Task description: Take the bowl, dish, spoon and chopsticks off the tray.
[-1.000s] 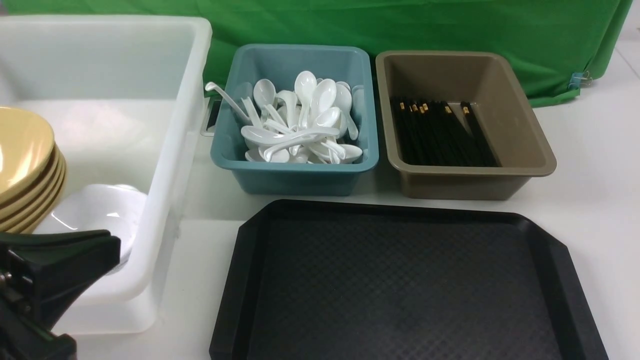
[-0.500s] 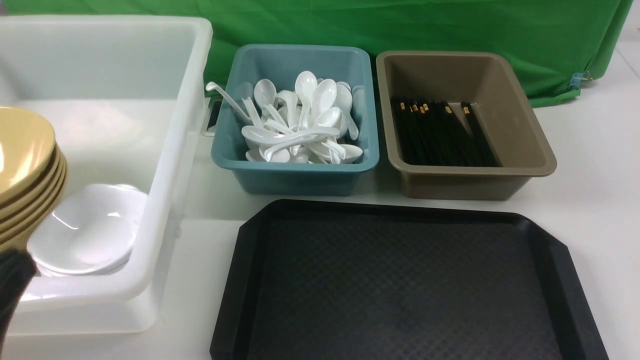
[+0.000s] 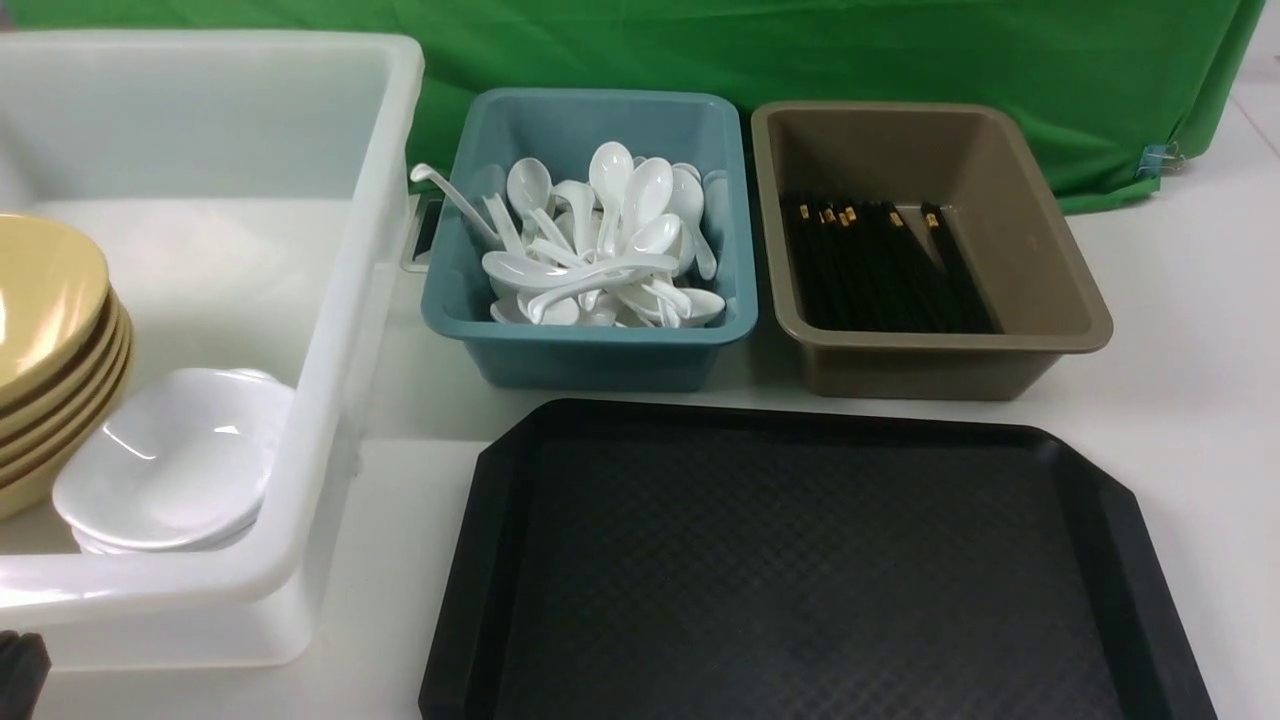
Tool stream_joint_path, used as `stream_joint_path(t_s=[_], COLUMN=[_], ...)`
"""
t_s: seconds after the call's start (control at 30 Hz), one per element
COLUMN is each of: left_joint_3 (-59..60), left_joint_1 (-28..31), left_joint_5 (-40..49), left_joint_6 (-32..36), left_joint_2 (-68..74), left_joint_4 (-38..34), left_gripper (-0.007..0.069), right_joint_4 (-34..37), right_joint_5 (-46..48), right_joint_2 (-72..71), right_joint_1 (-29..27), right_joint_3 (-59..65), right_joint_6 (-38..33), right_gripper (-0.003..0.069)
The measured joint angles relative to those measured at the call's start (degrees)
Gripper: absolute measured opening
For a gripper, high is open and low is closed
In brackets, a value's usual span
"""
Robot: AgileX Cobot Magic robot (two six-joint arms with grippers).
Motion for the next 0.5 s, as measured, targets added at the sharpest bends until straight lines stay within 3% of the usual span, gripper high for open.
stream_joint_path(t_s=[0.5], left_joint_3=[0.0], left_joint_1=[0.0], left_joint_5=[0.0], left_joint_6=[0.0], left_joint_2=[0.0], left_joint_4=[-0.2], left_gripper=[0.0004], right_joint_4=[0.0], right_joint_5=[0.0], right_joint_2=[0.0], right_joint_1=[0.0], right_joint_3=[0.0], right_joint_6=[0.0], right_gripper=[0.0202])
